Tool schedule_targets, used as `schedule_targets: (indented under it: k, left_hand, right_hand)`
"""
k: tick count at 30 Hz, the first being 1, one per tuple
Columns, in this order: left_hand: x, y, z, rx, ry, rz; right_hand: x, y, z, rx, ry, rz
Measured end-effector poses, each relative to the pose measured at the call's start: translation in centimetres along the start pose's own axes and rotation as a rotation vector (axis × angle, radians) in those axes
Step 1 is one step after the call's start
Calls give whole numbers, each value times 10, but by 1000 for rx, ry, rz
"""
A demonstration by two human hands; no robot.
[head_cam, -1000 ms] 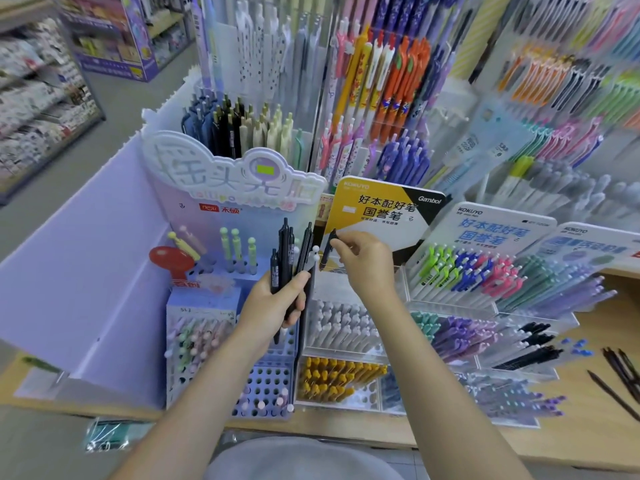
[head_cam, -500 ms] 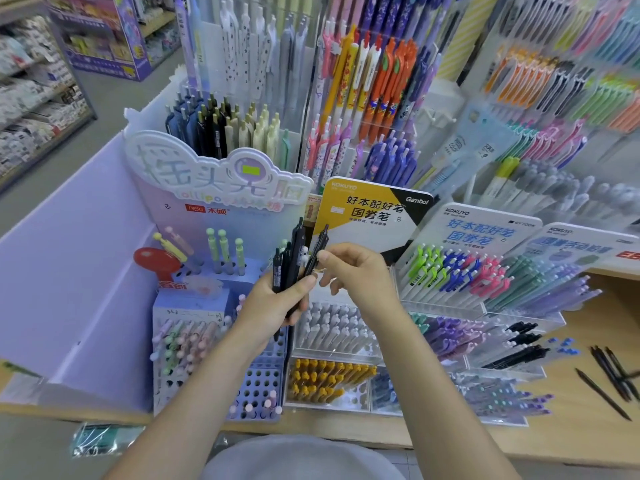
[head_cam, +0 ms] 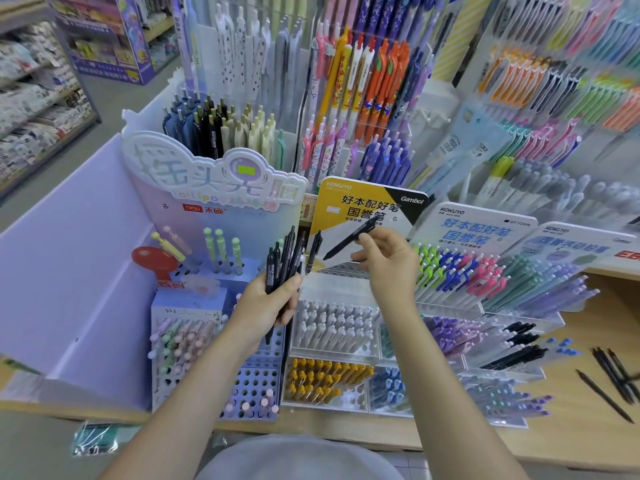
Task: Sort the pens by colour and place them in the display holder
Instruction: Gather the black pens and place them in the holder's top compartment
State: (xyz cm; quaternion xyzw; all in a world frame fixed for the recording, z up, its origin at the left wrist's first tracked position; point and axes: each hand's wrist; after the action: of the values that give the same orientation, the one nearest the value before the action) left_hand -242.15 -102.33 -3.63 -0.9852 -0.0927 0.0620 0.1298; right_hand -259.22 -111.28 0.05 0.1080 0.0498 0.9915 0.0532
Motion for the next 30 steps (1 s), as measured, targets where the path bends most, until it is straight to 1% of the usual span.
schedule_targets:
  k: [5,8,12,15,19,21,22,24,27,30]
  left_hand:
    - [-1,-2,-1,24,-169,10]
    - [1,-2,0,57,-242,55]
    - [3,-2,-2,78,-235,108]
    - [3,-2,-4,85,-245,125]
    - [4,-2,-5,66,-215,148]
    - [4,-1,-5,54,-210,166]
    - [4,-1,-5,53,-205,172]
    - [3,1,-5,54,-174,183]
    - [-4,4,-4,59,-132,197]
    - [-12,8,-4,48,-67,206]
  right_hand:
    - [-15,6,-15,94,-174,41]
    - [-19,9,-24,134,-261,64]
    - [-25,12,-32,169,-366,102]
    - [-31,13,-35,232,-495,144]
    - [-36,14,-37,188,-575,218]
    - [-33,13,-34,158,-593,207]
    - [-31,10,-31,142,-567,189]
    - [-24,3,-19,83,-393,204]
    - [-16,-10,3,-50,-94,352]
    - [-10,-13,11,-89,-4,390]
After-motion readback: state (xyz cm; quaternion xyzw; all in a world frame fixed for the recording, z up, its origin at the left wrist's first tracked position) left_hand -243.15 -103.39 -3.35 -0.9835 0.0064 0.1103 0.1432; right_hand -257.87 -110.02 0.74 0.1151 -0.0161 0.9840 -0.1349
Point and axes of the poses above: each hand's wrist, its own y-axis towards the middle knuckle, its own x-axis out of the back of the hand, z = x × y
